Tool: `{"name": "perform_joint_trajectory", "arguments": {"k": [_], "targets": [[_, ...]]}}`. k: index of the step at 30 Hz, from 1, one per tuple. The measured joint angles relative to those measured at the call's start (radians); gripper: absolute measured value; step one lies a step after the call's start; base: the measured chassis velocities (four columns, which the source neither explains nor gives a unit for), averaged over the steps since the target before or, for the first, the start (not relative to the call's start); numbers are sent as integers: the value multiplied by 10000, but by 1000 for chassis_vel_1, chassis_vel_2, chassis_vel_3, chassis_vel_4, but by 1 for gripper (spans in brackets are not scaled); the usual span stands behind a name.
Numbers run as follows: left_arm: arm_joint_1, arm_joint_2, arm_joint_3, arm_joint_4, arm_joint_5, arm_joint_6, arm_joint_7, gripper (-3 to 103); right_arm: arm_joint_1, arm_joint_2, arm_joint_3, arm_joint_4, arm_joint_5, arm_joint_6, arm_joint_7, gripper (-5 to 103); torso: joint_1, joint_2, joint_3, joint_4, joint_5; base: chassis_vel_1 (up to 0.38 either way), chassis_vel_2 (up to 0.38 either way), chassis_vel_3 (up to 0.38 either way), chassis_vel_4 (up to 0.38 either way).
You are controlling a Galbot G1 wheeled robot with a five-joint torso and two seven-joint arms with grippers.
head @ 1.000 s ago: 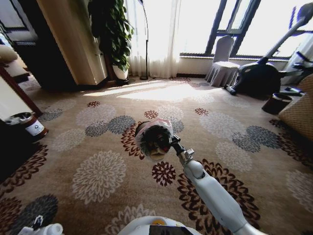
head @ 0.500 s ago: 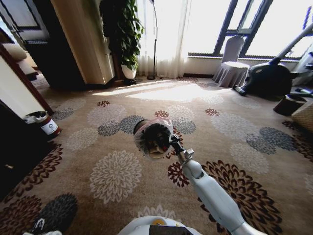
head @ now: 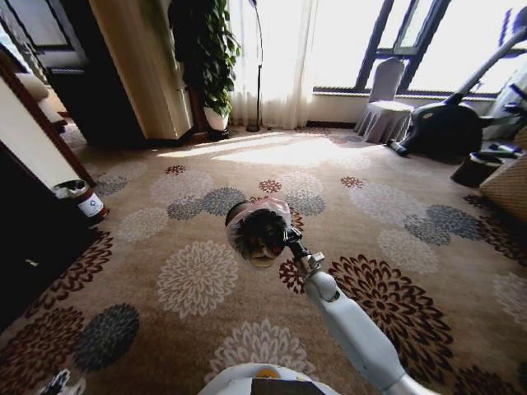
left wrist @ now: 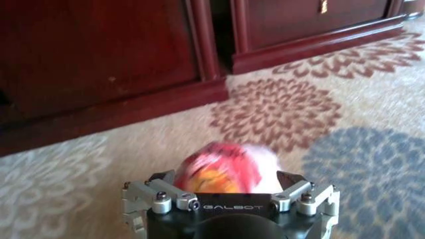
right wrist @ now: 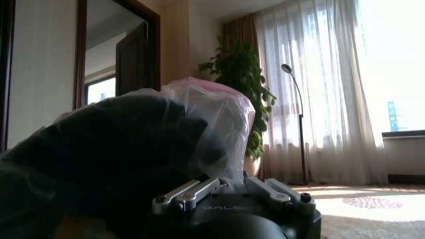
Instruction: Pick up the trash from the ground and place it into the trash bin.
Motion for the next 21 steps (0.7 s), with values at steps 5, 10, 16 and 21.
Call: {"name": "perform_joint_trajectory", "arguments": {"k": [5, 10, 16, 21], "targets": [[-222, 84, 72, 491, -427, 69, 72, 100, -31, -64, 33, -5, 17, 36, -3, 0, -1, 1, 0, 5, -4, 139, -96, -102, 101], [-1214, 695, 110, 1834, -921, 406, 487, 100, -87, -181, 55, 29, 36, 39, 0, 0, 9, -2, 8, -2, 3, -31, 28, 34, -44], [-2340, 1303, 246, 3462, -1250, 865, 1382, 97, -119, -407, 62, 299, 145, 40, 1, 0, 7, -1, 5, -3, 4, -16, 18, 5, -22], [-2257, 1110, 243, 3481, -1000, 412, 1558, 81, -120, -453, 162, 358, 197, 42, 3, 0, 6, -1, 5, 1, 0, 0, 0, 0, 0]]}}
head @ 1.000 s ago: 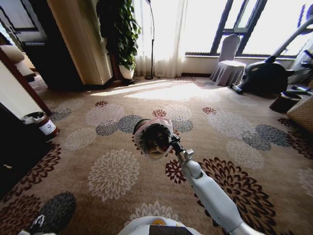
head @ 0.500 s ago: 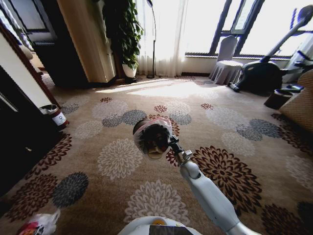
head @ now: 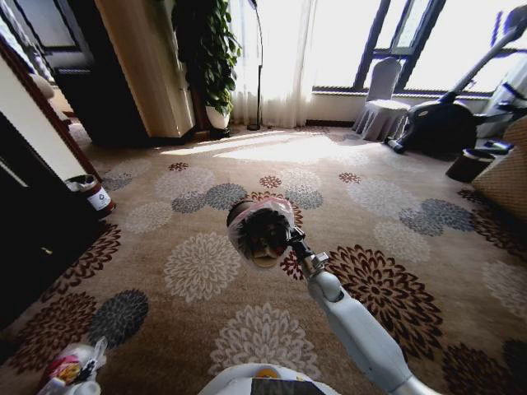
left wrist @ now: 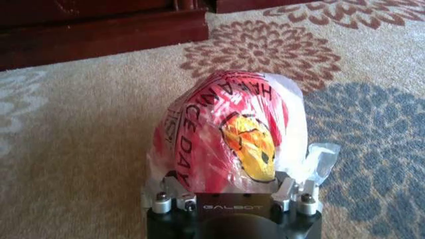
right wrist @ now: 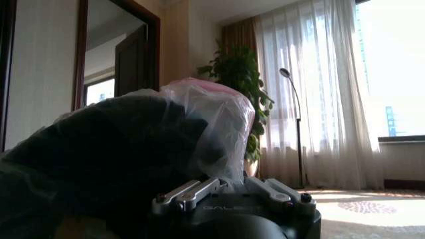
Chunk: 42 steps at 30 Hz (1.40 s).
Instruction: Pick up the trash from the ground and place it into the trash bin.
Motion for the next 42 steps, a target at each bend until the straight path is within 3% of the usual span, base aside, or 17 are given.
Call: {"name": "perform_joint_trajectory", "arguments": {"k": [12, 14, 15, 18, 19, 21, 24, 25, 26, 28, 30, 31, 36, 39, 40, 41, 42], "targets": [[374, -328, -123, -469, 696, -870, 290, 38, -80, 132, -46, -13, 3, 24, -2, 0, 0, 0, 0, -2, -4, 0, 0, 0, 0], [465, -333, -190, -789, 788, -1602, 676, 28, -67, 113, -73, 3, 262, 264, -1, 0, 0, 0, 0, -3, -2, 0, 0, 0, 0], [465, -333, -190, -789, 788, -1602, 676, 28, -67, 113, -73, 3, 262, 264, -1, 0, 0, 0, 0, -3, -2, 0, 0, 0, 0], [832, -407, -320, -2060, 691, -2653, 2073, 13, 186, 8, -73, 34, 527, 405, -3, 0, 0, 0, 0, 0, -1, 0, 0, 0, 0], [832, -407, -320, -2060, 691, -2653, 2073, 13, 186, 8, -73, 34, 527, 405, -3, 0, 0, 0, 0, 0, -1, 0, 0, 0, 0], [1035, -441, -435, -3314, 299, -3038, 3068, 9, 487, -59, -111, -167, 615, 486, -3, 0, 0, 0, 0, -3, -3, 0, 0, 0, 0], [1137, -356, -457, -4420, -199, -3200, 3688, 3, 773, -45, -177, -449, 701, 565, 0, 0, 0, 0, 0, -3, 1, 0, 0, 0, 0], [1298, -2, -98, -6088, -1186, -2997, 4375, 1, 1288, 169, -387, -1112, 888, 716, 0, 0, 0, 0, 0, -6, 5, 0, 0, 0, 0], [1394, 186, 193, -6781, -1728, -2724, 4723, 1, 1554, 319, -507, -1442, 939, 766, 0, 0, 0, 0, 0, -4, 0, 0, 0, 0, 0], [1445, 312, 457, -7205, -2046, -2526, 4920, 1, 1726, 436, -593, -1654, 988, 780, 3, 0, 0, 0, 1, -3, 2, 0, 0, 0, 0], [1434, 570, 1275, -8220, -2832, -1550, 5236, 1, 2242, 813, -919, -2195, 1114, 781, 4, 0, 1, 0, 1, -4, -4, 0, 0, 0, 0], [1434, 570, 1275, -8220, -2832, -1550, 5236, 1, 2242, 813, -919, -2195, 1114, 781, 4, 0, 1, 0, 1, -4, -4, 0, 0, 0, 0], [1272, 722, 2693, -10120, -4993, 414, 5360, 1, 3181, 1338, -1706, -3139, 794, 790, -2, 0, 1, -1, 1, 0, -3, 0, 0, 0, 0], [1246, 855, 2960, -10552, -5847, 987, 5356, 1, 3337, 1428, -1904, -3294, 696, 795, -2, 0, 1, -1, 2, -1, -1, 0, 0, 0, 0], [1216, 926, 3076, -10775, -6504, 1184, 5219, 1, 3404, 1473, -1979, -3357, 608, 812, -2, 0, 1, -1, 1, -4, -3, 0, 0, 0, 0], [1164, 1018, 3266, -11279, -8039, 1516, 4657, 1, 3499, 1586, -2084, -3490, 362, 894, -4, 0, 0, 0, -1, -3, -2, 0, 0, 0, 0], [1164, 1018, 3266, -11279, -8039, 1516, 4657, 1, 3499, 1586, -2084, -3490, 362, 894, -4, 0, 0, 0, -1, -3, -2, 0, 0, 0, 0]]}}
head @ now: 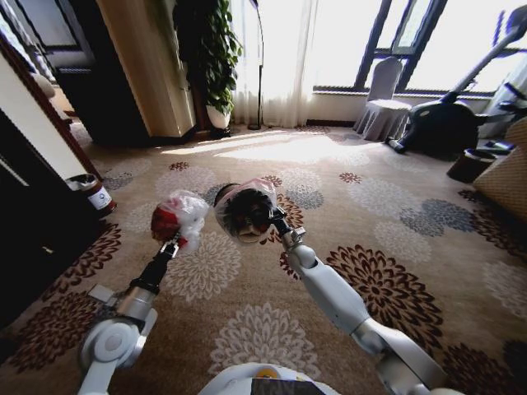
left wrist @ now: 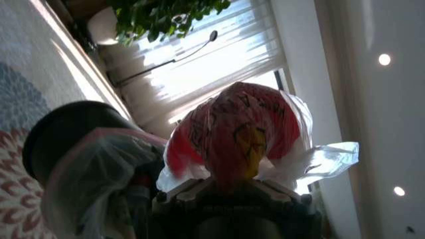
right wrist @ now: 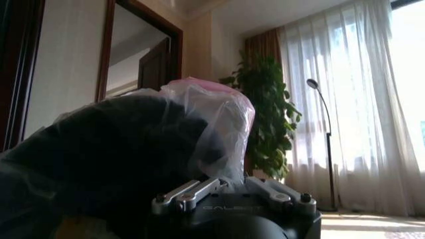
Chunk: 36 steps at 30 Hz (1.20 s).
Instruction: Pick up the trash from the ground and place it into the trash bin.
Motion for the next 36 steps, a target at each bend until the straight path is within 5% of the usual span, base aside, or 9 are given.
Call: {"name": "perform_joint_trajectory", "arguments": {"k": [3, 5, 7, 11, 36], "targets": [[-102, -121, 414, -775, -2525, 842, -1397, 1, 44, 124, -133, -116, -434, 142, -4, 0, 0, 0, 1, 4, 2, 0, 0, 0, 0], [-154, -155, 445, -784, -2742, 885, -1533, 1, 44, 128, -142, -116, -458, 167, -5, 0, 0, 0, 0, 3, 1, 0, 0, 0, 0], [-450, -321, 463, -671, -4171, 1240, -2531, 1, 45, 118, -195, -38, -354, 319, 3, 0, 0, 0, 0, -3, -1, 0, 0, 0, 0], [-513, -542, 721, -436, -4911, 1690, -3423, 1, 99, 165, -327, 11, -200, 701, 0, 0, 0, 0, 1, 1, -1, 0, 0, 0, 0], [-2552, -2416, 1279, 2074, -4525, 849, -4552, 1, -399, 499, -985, 1304, -199, 1092, 7, 0, -1, 0, 0, 2, 0, 0, 0, 0, 0]]}}
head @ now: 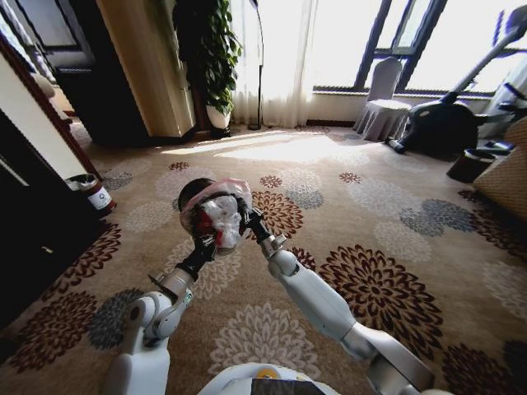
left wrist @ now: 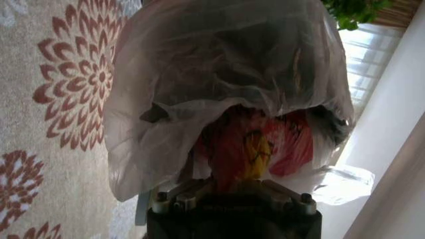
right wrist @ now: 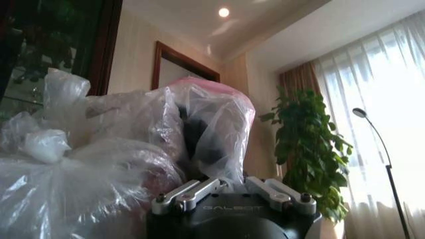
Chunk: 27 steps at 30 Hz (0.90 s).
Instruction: Pick up the trash from the ground and place it into the trash bin.
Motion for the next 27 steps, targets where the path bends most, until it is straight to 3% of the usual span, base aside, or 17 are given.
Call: {"name": "perform_joint_trajectory", "arguments": {"k": [14, 17, 18, 21, 23, 24, 25, 27], "targets": [[-902, 681, -201, 322, 771, -737, 212, 1, -324, -140, -65, 363, -67, 49, -3, 0, 0, 0, 0, -1, 0, 0, 0, 0, 0], [-998, 1102, 456, 314, 2672, -746, 389, 1, -343, -133, -97, 355, -307, 50, 4, 0, 0, 0, 0, -2, 0, 0, 0, 0, 0], [-998, 1102, 456, 314, 2672, -746, 389, 1, -343, -133, -97, 355, -307, 50, 4, 0, 0, 0, 0, -2, 0, 0, 0, 0, 0], [-900, 1395, 1481, 325, 5538, -762, 611, 1, -337, -73, -136, 313, -529, 32, 10, 0, 0, 0, 0, -2, 0, 0, 0, 0, 0], [-805, 1475, 2015, 377, 7078, -1085, 795, 1, -336, -48, -154, 311, -607, 2, 11, 0, 0, 0, 0, -1, 0, 0, 0, 0, 0], [-805, 1475, 2015, 377, 7078, -1085, 795, 1, -336, -48, -154, 311, -607, 2, 11, 0, 0, 0, 0, -1, 0, 0, 0, 0, 0], [-756, 1492, 2314, 422, 7964, -1360, 912, 0, -342, -44, -176, 311, -642, -14, 12, 0, 0, 0, 0, -1, -1, 0, 0, 0, 0], [-737, 1453, 2438, 399, 8171, -1531, 932, 0, -371, -52, -184, 344, -666, -31, 13, 0, 0, 0, 0, 0, 0, 0, 0, 0, 0]]}}
